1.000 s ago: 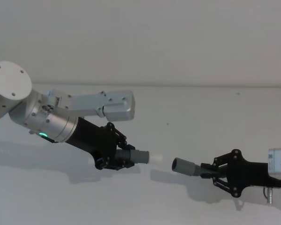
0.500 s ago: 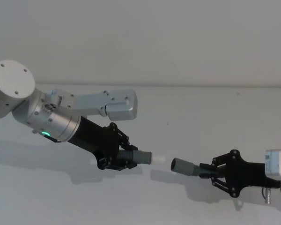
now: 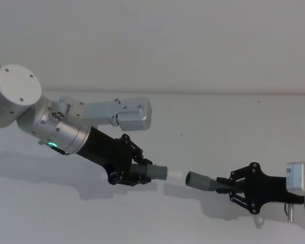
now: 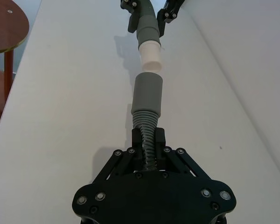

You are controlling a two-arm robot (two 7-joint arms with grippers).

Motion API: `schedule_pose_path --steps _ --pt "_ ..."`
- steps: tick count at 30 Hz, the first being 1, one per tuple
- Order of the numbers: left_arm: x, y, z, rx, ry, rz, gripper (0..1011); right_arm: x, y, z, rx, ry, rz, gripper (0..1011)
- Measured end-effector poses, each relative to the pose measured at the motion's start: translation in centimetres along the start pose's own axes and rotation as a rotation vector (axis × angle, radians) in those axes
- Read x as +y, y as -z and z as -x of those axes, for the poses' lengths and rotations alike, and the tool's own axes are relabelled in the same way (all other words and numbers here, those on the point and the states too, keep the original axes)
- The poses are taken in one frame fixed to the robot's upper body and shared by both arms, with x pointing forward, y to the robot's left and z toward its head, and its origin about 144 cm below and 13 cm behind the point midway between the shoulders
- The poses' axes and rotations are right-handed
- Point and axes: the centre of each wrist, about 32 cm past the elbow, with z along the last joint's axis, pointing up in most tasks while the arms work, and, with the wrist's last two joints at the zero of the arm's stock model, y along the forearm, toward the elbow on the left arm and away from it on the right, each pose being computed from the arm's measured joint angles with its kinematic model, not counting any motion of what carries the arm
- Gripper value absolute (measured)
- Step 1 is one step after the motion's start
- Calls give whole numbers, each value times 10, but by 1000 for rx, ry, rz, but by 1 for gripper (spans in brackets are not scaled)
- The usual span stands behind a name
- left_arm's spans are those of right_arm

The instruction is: Use both hands to pick up one end of the pipe from the table, align the ends, and insert them.

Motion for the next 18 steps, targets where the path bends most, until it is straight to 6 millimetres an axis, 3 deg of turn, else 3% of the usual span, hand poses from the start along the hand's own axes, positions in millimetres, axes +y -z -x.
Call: schedule_pose_path --steps 18 --pt "-6 0 -4 1 14 10 348 -2 -1 0 -2 -3 10 132"
